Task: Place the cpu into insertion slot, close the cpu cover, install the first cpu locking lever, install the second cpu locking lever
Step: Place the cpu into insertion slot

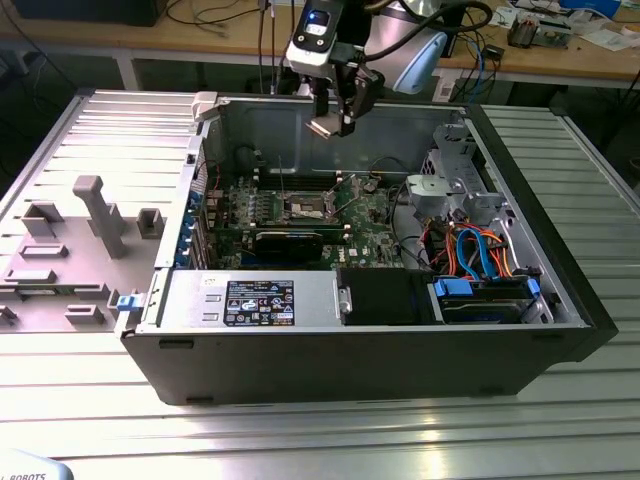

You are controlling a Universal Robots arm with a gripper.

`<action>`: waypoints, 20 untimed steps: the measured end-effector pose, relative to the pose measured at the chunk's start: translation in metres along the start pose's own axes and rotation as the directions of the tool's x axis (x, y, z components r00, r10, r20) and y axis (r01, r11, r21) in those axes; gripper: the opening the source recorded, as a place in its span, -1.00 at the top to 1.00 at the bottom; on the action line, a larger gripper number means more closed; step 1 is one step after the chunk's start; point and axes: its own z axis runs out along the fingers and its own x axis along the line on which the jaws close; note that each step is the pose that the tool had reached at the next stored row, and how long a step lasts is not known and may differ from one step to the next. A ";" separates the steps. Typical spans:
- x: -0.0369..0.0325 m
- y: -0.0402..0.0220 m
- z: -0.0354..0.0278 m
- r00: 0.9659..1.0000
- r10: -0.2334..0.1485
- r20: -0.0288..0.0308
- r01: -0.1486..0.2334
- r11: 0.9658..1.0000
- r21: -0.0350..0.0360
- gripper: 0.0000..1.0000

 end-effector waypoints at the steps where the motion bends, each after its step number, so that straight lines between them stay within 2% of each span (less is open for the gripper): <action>1: 0.0000 0.0000 0.0000 1.000 0.009 0.001 -0.009 1.000 0.000 -0.08; 4: 0.0000 0.0000 0.0002 0.999 0.043 0.004 -0.043 0.999 -0.001 -0.08; 8: 0.0000 -0.0001 0.0010 0.994 0.110 0.009 -0.110 0.994 -0.002 -0.08; 11: 0.0000 -0.0002 0.0012 0.990 0.138 0.012 -0.138 0.990 -0.002 -0.08; 13: 0.0000 -0.0002 0.0012 0.989 0.145 0.012 -0.145 0.989 -0.003 -0.08; 20: 0.0000 -0.0002 0.0012 0.989 0.146 0.012 -0.146 0.989 -0.003 -0.08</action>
